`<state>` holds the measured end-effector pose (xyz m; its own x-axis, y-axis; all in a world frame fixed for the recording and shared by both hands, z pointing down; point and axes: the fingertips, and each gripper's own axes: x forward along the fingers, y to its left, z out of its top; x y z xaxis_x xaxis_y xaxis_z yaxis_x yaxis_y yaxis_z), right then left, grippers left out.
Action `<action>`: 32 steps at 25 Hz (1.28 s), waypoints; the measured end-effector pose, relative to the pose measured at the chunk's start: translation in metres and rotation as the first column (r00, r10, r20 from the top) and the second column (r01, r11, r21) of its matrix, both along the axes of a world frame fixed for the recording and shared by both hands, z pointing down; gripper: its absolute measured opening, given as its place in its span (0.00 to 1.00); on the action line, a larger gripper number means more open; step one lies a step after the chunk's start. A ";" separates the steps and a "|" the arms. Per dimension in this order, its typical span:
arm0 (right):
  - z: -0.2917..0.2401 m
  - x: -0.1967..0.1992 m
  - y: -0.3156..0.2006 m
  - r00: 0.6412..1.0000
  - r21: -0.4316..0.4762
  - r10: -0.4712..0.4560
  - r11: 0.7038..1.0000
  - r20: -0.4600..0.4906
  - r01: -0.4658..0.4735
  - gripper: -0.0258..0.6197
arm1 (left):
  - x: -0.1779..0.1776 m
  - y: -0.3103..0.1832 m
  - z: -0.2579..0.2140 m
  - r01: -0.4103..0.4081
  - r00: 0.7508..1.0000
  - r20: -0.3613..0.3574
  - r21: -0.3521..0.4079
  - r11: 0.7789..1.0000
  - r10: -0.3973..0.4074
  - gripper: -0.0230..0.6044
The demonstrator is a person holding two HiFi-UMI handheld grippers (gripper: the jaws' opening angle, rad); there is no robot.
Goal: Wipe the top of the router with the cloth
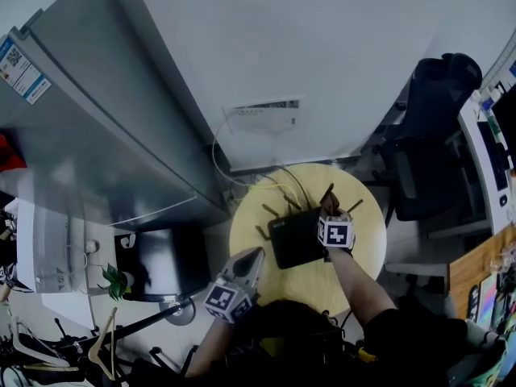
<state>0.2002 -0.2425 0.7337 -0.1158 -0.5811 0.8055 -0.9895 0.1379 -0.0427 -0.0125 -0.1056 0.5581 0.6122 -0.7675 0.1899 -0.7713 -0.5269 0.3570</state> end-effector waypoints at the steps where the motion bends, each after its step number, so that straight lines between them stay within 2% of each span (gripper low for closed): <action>1: -0.005 0.000 0.000 1.000 0.015 0.000 1.000 0.001 0.000 0.13 | 0.001 0.000 -0.001 -0.006 1.000 -0.001 0.005 1.000 0.006 0.04; 11: -0.058 0.000 -0.003 0.999 0.144 0.017 0.989 0.030 -0.021 0.13 | 0.010 -0.001 -0.012 -0.040 0.999 -0.031 0.056 0.998 0.042 0.04; 19: -0.101 -0.004 -0.009 1.000 0.246 0.004 0.969 0.031 -0.012 0.13 | 0.017 0.002 -0.020 -0.055 0.997 -0.046 0.089 0.994 0.059 0.04; 27: -0.135 -0.007 -0.008 0.999 0.354 -0.014 0.935 0.031 0.002 0.13 | 0.021 0.005 -0.028 -0.081 0.995 -0.045 0.107 0.991 0.086 0.04; 32: -0.157 -0.010 -0.002 0.998 0.440 -0.043 0.898 0.043 0.020 0.13 | 0.026 0.004 -0.033 -0.100 0.993 -0.050 0.115 0.988 0.106 0.04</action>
